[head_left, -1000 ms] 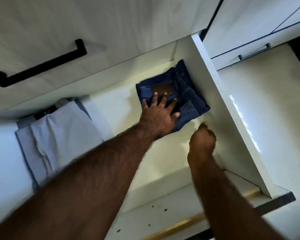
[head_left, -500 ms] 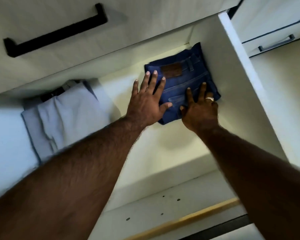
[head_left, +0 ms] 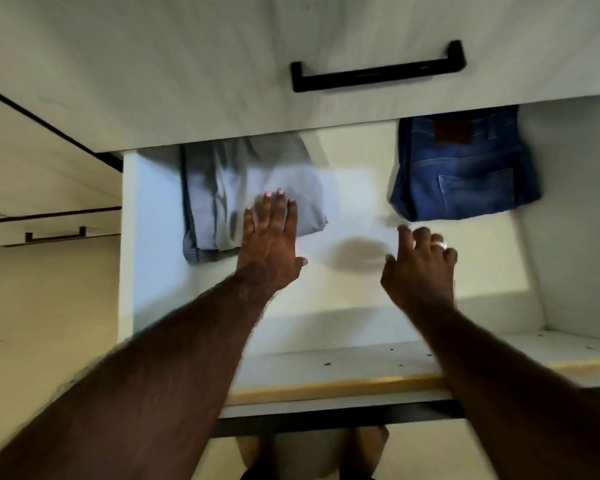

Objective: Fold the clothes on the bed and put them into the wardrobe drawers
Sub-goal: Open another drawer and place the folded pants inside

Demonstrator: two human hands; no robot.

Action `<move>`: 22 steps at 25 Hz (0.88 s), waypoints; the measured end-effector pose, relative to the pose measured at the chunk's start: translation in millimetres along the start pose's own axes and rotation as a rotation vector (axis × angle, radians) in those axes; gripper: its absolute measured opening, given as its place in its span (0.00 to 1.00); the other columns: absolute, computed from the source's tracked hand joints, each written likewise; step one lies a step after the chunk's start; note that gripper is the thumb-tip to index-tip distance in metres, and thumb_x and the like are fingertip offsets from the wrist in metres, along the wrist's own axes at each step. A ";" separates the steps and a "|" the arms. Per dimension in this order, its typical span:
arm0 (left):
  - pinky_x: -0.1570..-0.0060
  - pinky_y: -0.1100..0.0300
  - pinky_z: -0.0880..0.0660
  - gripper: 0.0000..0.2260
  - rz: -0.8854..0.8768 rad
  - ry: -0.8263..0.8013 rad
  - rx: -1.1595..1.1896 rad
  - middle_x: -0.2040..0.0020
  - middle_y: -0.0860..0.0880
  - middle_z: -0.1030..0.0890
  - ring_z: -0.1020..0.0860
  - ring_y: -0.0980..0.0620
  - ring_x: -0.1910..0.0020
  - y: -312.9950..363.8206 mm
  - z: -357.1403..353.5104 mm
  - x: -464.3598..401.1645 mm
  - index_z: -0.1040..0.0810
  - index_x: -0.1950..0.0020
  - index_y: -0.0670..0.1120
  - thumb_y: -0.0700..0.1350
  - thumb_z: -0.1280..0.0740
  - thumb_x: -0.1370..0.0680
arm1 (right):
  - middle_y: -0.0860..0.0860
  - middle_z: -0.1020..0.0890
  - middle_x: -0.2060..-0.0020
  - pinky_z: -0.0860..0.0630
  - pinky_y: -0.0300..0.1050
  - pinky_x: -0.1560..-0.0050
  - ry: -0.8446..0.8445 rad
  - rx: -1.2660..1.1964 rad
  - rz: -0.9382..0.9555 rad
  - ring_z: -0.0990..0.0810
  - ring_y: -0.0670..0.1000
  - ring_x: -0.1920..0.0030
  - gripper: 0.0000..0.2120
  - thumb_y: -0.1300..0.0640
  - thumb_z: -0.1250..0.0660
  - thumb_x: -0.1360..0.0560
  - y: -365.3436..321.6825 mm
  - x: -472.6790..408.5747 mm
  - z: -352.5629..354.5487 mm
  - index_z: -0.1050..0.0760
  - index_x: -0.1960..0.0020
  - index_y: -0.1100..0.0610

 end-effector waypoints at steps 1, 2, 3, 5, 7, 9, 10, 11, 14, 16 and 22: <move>0.18 0.37 0.54 0.53 -0.023 0.021 0.018 0.14 0.41 0.59 0.59 0.39 0.15 1.6 0.8 2.7 0.60 0.14 0.43 0.67 0.32 0.23 | 0.63 0.24 0.40 0.28 0.62 0.44 0.006 0.023 0.022 0.25 0.67 0.41 0.28 0.52 0.30 0.25 -4.7 6.1 -6.6 0.32 0.29 0.59; 0.18 0.37 0.54 0.51 -0.035 0.041 0.027 0.14 0.41 0.58 0.58 0.39 0.15 -3.0 4.0 4.4 0.58 0.14 0.43 0.67 0.32 0.22 | 0.62 0.24 0.42 0.28 0.61 0.45 0.006 0.025 0.035 0.25 0.67 0.42 0.26 0.52 0.30 0.25 -10.7 2.6 -6.0 0.31 0.29 0.60; 0.18 0.37 0.53 0.50 -0.032 0.062 0.035 0.14 0.41 0.56 0.57 0.39 0.15 -13.9 2.7 6.9 0.57 0.14 0.43 0.66 0.33 0.22 | 0.62 0.24 0.42 0.29 0.61 0.45 0.015 0.019 0.045 0.24 0.67 0.42 0.26 0.53 0.31 0.24 -18.7 -0.3 -5.4 0.31 0.30 0.60; 0.20 0.37 0.52 0.48 -0.018 0.093 0.036 0.14 0.41 0.53 0.55 0.40 0.15 -24.1 -0.5 12.8 0.53 0.14 0.42 0.66 0.33 0.22 | 0.62 0.23 0.42 0.29 0.61 0.45 0.042 0.025 0.024 0.24 0.66 0.42 0.24 0.53 0.31 0.24 -18.9 3.0 -8.0 0.31 0.30 0.59; 0.20 0.37 0.51 0.48 -0.017 0.101 0.023 0.14 0.41 0.51 0.53 0.39 0.15 -26.8 -11.1 26.9 0.50 0.14 0.42 0.66 0.32 0.23 | 0.61 0.23 0.43 0.29 0.61 0.45 0.076 0.000 0.016 0.24 0.67 0.43 0.24 0.53 0.31 0.24 -16.3 21.7 -15.8 0.30 0.30 0.59; 0.19 0.36 0.50 0.51 -0.045 0.104 0.018 0.14 0.40 0.51 0.53 0.38 0.15 -18.2 -16.2 36.6 0.51 0.14 0.42 0.67 0.30 0.25 | 0.61 0.22 0.45 0.29 0.61 0.46 0.079 -0.002 -0.003 0.24 0.67 0.44 0.24 0.53 0.30 0.25 -10.9 45.5 -20.8 0.28 0.31 0.59; 0.19 0.35 0.50 0.52 -0.060 0.092 0.017 0.14 0.40 0.51 0.54 0.38 0.15 -14.1 -17.3 37.3 0.52 0.14 0.41 0.67 0.29 0.25 | 0.60 0.21 0.45 0.28 0.60 0.46 0.087 -0.044 0.012 0.23 0.66 0.44 0.23 0.54 0.30 0.25 -12.8 51.4 -21.8 0.27 0.32 0.58; 0.20 0.35 0.50 0.53 -0.062 0.071 0.015 0.14 0.40 0.52 0.55 0.38 0.15 -13.5 -19.1 36.3 0.53 0.14 0.41 0.67 0.29 0.25 | 0.59 0.20 0.46 0.26 0.59 0.47 0.087 -0.127 0.046 0.22 0.65 0.45 0.21 0.54 0.30 0.25 -20.4 50.0 -22.3 0.26 0.33 0.58; 0.20 0.35 0.47 0.43 -0.055 0.051 0.012 0.14 0.42 0.48 0.53 0.39 0.15 -14.9 -22.5 38.5 0.50 0.14 0.42 0.61 0.34 0.20 | 0.51 0.15 0.52 0.20 0.53 0.52 -0.090 -0.477 0.101 0.17 0.57 0.54 0.11 0.54 0.31 0.22 -57.8 38.2 -32.2 0.21 0.40 0.52; 0.23 0.38 0.40 0.33 -0.073 0.079 0.071 0.16 0.43 0.38 0.44 0.42 0.16 -16.6 -22.7 40.7 0.39 0.17 0.44 0.58 0.42 0.18 | 0.50 0.14 0.57 0.20 0.49 0.56 -0.302 -0.731 0.001 0.16 0.54 0.59 0.06 0.53 0.33 0.21 -78.0 39.2 -41.6 0.19 0.47 0.52; 0.49 0.48 0.21 0.18 -0.018 0.232 0.613 0.46 0.43 0.14 0.16 0.38 0.48 -34.6 33.0 39.4 0.20 0.34 0.46 0.51 0.41 0.18 | 0.65 0.15 0.41 0.22 0.62 0.34 -0.841 -1.914 -0.553 0.14 0.64 0.42 0.39 0.28 0.49 0.18 -134.4 46.4 -39.9 0.24 0.33 0.62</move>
Point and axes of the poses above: each hand's wrist, its own x-axis away from the middle knuckle, its own z-axis out of the back of the hand, y = z × x, the point moved 7 cm from there along -x, towards the middle knuckle
